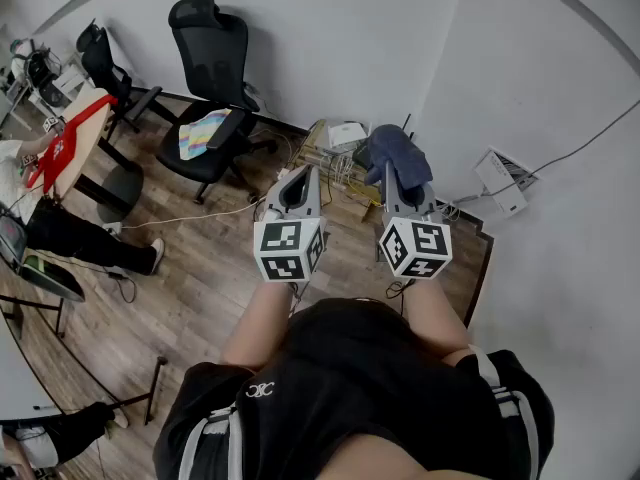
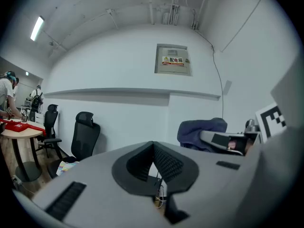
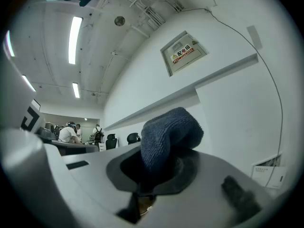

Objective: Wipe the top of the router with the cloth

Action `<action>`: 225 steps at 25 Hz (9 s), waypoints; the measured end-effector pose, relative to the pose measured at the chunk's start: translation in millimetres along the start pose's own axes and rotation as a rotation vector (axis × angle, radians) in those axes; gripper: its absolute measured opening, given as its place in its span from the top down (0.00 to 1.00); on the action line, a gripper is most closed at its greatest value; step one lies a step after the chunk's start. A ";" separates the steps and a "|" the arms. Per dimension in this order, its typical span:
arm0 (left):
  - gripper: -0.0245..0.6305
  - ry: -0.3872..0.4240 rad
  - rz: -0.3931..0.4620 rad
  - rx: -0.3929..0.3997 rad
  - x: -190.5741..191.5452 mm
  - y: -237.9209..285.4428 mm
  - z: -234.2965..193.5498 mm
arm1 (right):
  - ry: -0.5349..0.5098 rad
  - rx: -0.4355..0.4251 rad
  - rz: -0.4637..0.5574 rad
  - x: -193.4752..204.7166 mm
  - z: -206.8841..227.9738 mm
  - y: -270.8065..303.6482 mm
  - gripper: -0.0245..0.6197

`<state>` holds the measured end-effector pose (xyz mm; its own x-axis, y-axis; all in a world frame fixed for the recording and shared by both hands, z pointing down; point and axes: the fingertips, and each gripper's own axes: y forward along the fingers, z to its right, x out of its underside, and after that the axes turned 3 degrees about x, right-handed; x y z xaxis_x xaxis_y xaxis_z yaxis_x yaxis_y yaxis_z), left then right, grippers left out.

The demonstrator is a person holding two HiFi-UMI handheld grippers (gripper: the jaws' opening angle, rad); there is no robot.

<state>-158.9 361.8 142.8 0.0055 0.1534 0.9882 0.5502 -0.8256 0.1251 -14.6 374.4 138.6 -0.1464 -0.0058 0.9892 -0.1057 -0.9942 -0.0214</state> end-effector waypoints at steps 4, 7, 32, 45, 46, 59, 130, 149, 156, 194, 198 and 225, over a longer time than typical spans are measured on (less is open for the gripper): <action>0.95 -0.001 -0.009 0.000 1.6 9.2 0.3 | 0.004 0.001 -0.005 1.5 5.9 6.4 0.89; 0.95 -0.003 -0.015 -0.002 3.6 16.5 0.8 | 0.038 -0.003 0.008 1.1 12.6 10.3 0.89; 0.95 -0.003 -0.018 0.021 -0.2 133.6 42.5 | 0.006 -0.073 0.022 -9.1 99.6 65.1 0.89; 0.95 -0.014 -0.059 0.030 9.7 173.2 69.0 | 0.040 -0.084 -0.009 0.5 141.7 81.0 0.89; 0.95 -0.013 -0.061 0.034 12.0 175.6 70.0 | 0.043 -0.082 -0.011 3.2 143.6 82.3 0.89; 0.95 -0.045 -0.090 0.055 29.8 249.2 24.8 | 0.026 -0.072 -0.057 28.4 155.6 161.2 0.89; 0.95 -0.403 -0.513 -0.065 261.9 485.4 -146.3 | -0.074 -0.242 -0.889 328.2 233.9 432.2 0.89; 0.95 -0.540 -0.664 -0.036 474.5 503.2 -171.8 | -0.262 -0.453 -1.310 564.0 237.1 434.7 0.89; 0.95 -0.530 -0.696 -0.042 519.2 505.6 -193.1 | -0.372 -0.514 -1.424 631.6 242.4 426.9 0.89; 0.95 -0.508 -0.773 0.004 544.6 491.3 -193.4 | -0.681 -0.594 -1.959 695.7 327.6 370.5 0.89; 0.95 -0.502 -0.778 0.008 546.2 494.5 -191.9 | -0.704 -0.433 -1.926 694.8 361.6 396.0 0.89; 0.95 -0.487 -0.800 0.023 551.7 510.5 -192.1 | -0.644 0.084 -1.801 692.1 445.8 479.8 0.89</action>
<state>-35.4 -79.4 768.9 -0.0357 0.8859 0.4626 0.5583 -0.3662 0.7444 271.8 -154.6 877.6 0.4019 0.8739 -0.2734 0.3493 0.1297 0.9280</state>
